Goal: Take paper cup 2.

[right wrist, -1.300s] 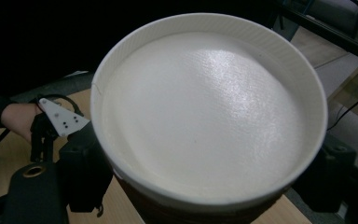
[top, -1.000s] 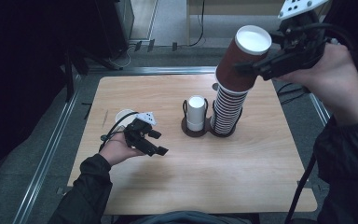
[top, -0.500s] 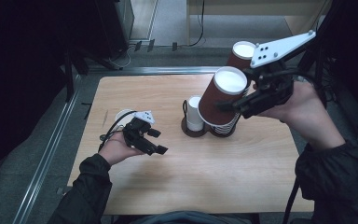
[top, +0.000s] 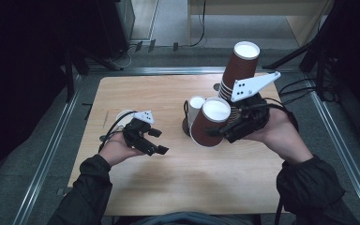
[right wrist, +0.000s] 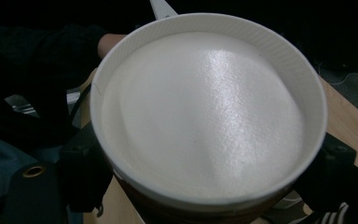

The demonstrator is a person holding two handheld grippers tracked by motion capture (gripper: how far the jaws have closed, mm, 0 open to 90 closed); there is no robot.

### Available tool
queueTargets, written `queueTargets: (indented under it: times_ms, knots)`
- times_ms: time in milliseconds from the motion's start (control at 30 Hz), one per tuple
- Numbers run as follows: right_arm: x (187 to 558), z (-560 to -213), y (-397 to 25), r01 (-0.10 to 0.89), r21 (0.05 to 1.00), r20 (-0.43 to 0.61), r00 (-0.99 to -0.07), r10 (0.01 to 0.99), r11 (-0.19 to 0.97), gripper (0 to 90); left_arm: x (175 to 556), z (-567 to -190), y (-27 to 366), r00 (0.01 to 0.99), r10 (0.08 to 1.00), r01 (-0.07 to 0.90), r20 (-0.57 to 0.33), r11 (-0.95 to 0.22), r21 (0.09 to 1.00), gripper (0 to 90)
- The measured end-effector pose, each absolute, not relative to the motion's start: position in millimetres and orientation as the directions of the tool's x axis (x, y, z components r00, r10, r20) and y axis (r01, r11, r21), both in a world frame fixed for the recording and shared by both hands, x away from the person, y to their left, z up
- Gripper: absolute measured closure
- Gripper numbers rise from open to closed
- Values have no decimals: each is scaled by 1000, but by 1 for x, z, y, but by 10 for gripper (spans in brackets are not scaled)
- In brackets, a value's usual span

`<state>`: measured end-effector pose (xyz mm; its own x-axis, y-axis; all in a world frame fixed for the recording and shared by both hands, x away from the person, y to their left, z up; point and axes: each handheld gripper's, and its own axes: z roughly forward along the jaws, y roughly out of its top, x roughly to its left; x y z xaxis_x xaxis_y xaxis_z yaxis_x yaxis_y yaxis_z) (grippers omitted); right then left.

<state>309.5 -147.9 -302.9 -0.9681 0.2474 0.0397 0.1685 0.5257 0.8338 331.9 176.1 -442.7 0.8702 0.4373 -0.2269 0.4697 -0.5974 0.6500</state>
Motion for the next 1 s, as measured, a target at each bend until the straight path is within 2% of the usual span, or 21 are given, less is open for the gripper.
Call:
queueTargets:
  times_ms: [800, 1000]
  knots:
    - [325, -414, -128, 224, 780, 114, -969, 220, 584, 187, 329, -443, 173, 886, 411, 441, -215, -601, 666, 183]
    - [325, -429, -129, 240, 789, 132, -965, 226, 565, 187, 329, -444, 173, 889, 409, 434, -208, -602, 670, 183]
